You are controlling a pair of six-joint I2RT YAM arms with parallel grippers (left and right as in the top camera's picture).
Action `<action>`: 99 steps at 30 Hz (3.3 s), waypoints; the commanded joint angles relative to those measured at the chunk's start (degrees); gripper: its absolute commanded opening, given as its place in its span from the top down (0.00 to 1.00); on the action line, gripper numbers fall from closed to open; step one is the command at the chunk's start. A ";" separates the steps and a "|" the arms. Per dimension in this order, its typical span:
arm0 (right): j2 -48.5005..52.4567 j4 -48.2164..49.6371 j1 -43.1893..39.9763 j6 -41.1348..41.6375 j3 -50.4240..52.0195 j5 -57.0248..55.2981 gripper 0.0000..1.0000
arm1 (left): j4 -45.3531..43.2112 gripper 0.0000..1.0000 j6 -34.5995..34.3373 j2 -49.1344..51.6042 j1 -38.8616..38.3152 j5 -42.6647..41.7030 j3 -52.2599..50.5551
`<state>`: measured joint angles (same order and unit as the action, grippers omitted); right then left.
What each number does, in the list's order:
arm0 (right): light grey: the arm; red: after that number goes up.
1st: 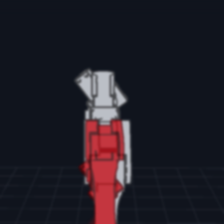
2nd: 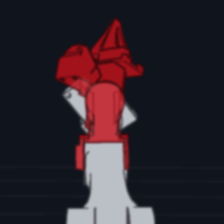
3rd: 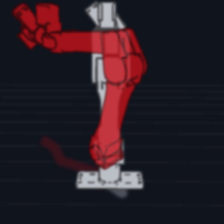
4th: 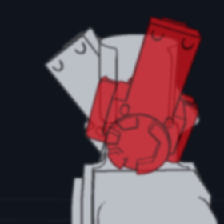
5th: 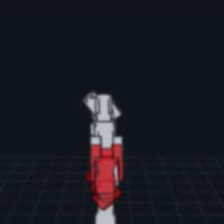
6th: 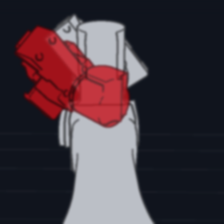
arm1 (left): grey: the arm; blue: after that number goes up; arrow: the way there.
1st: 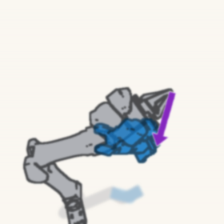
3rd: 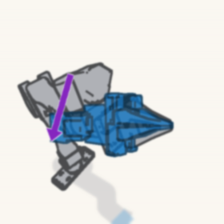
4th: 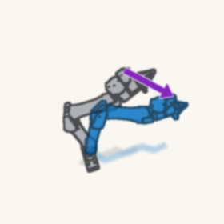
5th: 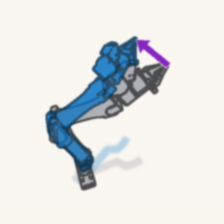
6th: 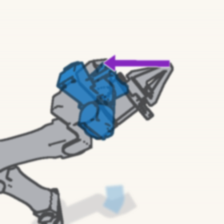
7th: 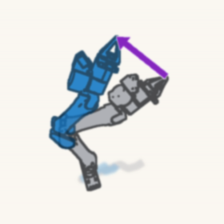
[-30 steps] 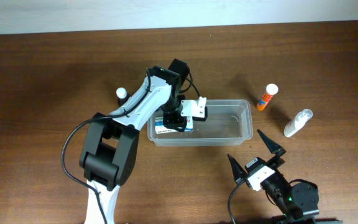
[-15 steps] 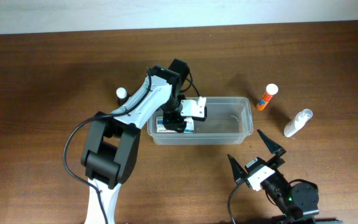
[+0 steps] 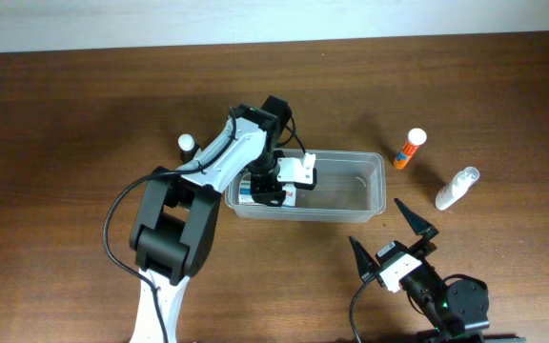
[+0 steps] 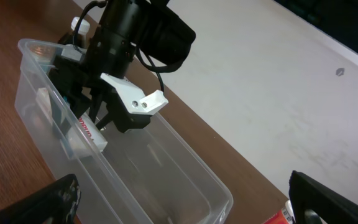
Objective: Pack container
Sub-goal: 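Lower the Panadol box into the left end of the container, then open the left gripper to lay the box flat in the container, then raise the left gripper and move it over the gold-lidded jar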
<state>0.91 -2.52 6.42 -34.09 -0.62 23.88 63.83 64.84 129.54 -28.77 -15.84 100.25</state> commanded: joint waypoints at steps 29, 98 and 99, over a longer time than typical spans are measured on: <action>-0.55 -0.28 -0.44 0.42 0.31 -0.33 0.02 | 11.87 0.99 -20.52 0.94 -0.04 0.61 13.22; -0.55 -0.28 -0.44 0.42 0.31 -0.33 0.02 | 5.44 0.99 -79.25 0.94 -3.06 11.96 4.70; -0.55 -0.28 -0.44 0.42 0.31 -0.33 0.02 | 5.44 1.00 -79.08 0.94 -3.06 11.96 4.85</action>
<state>0.91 -2.52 6.42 -34.09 -0.62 23.88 68.99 -14.59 129.99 -31.97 -2.63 105.51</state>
